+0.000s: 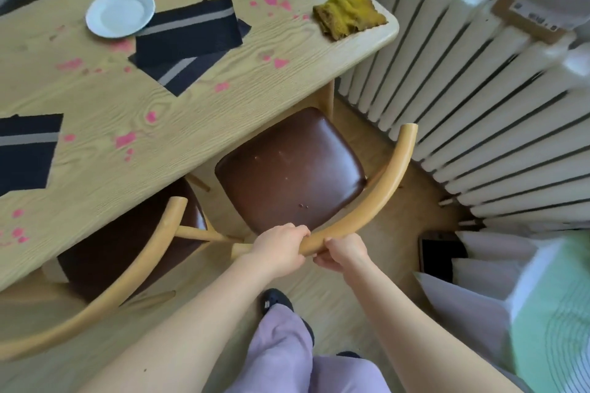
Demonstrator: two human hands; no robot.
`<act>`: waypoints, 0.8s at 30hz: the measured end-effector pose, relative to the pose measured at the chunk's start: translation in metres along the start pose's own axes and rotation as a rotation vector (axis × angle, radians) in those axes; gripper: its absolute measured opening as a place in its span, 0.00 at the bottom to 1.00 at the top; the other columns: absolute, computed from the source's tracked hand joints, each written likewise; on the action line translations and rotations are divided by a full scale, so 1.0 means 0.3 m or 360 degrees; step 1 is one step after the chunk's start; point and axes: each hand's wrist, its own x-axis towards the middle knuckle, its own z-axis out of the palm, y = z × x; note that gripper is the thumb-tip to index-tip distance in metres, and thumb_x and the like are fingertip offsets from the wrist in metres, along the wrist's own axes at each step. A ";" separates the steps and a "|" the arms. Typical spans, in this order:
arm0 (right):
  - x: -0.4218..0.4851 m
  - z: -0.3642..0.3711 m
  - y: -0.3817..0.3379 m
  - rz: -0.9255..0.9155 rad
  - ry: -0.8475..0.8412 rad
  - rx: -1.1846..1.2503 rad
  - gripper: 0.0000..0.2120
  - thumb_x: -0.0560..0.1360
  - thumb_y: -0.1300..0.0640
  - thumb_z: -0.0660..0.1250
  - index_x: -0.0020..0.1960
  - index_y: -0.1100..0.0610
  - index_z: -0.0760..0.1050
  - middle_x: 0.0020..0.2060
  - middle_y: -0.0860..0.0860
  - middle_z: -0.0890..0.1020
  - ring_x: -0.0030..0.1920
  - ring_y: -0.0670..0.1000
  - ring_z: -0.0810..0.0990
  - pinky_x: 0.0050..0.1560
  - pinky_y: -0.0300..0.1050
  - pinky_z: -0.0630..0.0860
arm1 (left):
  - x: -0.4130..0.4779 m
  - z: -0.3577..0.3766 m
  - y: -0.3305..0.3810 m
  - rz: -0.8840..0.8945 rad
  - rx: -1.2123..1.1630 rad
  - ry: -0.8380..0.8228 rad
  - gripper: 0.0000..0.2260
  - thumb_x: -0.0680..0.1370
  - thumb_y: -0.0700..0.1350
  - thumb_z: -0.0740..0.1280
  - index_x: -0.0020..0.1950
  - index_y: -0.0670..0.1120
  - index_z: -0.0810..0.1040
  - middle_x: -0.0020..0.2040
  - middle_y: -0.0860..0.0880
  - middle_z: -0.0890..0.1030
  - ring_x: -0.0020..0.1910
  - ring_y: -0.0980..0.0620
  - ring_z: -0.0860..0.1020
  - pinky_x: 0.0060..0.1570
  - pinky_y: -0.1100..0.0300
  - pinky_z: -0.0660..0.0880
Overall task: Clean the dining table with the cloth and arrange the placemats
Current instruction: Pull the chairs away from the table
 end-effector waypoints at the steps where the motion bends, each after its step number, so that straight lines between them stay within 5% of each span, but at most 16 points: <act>1: -0.001 0.002 -0.009 -0.0006 -0.0013 0.0021 0.09 0.76 0.62 0.61 0.41 0.64 0.76 0.33 0.58 0.84 0.41 0.57 0.86 0.53 0.51 0.81 | 0.005 -0.008 -0.020 -0.0011 -0.0005 0.0002 0.18 0.75 0.45 0.64 0.66 0.52 0.70 0.59 0.47 0.75 0.56 0.45 0.74 0.51 0.53 0.72; 14: 0.081 -0.141 -0.096 -0.0206 0.0072 0.0211 0.11 0.79 0.61 0.63 0.58 0.67 0.69 0.44 0.64 0.81 0.42 0.63 0.83 0.47 0.56 0.81 | 0.047 -0.011 -0.118 -0.0141 -0.0225 0.0010 0.19 0.76 0.44 0.63 0.68 0.50 0.70 0.60 0.47 0.74 0.59 0.45 0.74 0.50 0.56 0.69; 24: 0.115 -0.056 -0.217 -0.0117 -0.0017 0.0284 0.06 0.78 0.63 0.64 0.46 0.66 0.70 0.41 0.63 0.79 0.39 0.62 0.82 0.44 0.55 0.81 | 0.108 -0.073 -0.155 -0.0275 -0.0315 0.0103 0.17 0.76 0.43 0.63 0.65 0.52 0.72 0.60 0.48 0.75 0.59 0.46 0.74 0.55 0.54 0.70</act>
